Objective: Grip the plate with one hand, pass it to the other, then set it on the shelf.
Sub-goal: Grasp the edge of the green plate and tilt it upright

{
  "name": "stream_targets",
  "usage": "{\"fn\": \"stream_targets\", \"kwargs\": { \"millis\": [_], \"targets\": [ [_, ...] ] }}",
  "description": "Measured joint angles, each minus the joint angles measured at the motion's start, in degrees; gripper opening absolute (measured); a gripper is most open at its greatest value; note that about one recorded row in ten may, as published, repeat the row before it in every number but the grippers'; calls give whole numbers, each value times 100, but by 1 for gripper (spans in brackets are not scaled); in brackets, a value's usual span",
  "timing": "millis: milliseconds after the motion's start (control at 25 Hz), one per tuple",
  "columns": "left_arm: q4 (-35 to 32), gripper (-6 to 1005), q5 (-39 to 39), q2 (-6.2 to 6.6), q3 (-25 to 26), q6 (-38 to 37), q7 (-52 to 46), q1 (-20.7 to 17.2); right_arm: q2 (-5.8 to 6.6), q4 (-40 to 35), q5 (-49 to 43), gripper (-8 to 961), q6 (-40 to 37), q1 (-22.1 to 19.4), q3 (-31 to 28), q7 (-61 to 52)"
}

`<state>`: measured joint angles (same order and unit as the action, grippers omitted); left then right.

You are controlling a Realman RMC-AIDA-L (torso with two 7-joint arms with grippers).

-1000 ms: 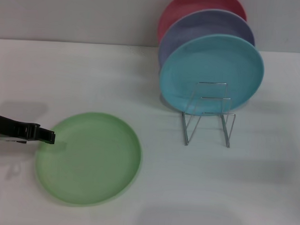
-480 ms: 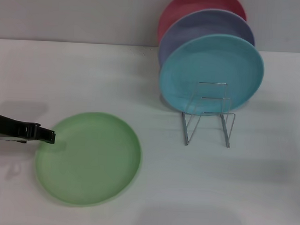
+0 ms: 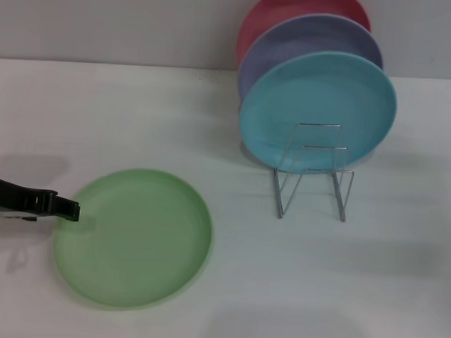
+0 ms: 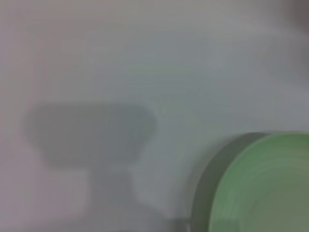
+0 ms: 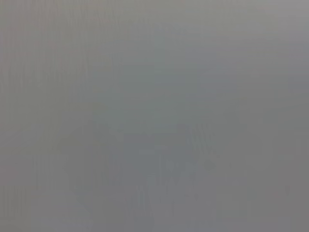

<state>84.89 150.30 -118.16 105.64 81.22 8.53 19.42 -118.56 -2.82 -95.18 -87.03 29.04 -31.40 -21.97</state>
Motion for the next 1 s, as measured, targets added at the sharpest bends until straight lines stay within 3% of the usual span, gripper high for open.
{"fn": "stream_targets", "kwargs": {
  "millis": [1000],
  "targets": [
    [-58, 672, 68, 10, -9, 44, 7, 43, 0, 0, 0, 741, 2, 42, -4, 0]
  ]
}}
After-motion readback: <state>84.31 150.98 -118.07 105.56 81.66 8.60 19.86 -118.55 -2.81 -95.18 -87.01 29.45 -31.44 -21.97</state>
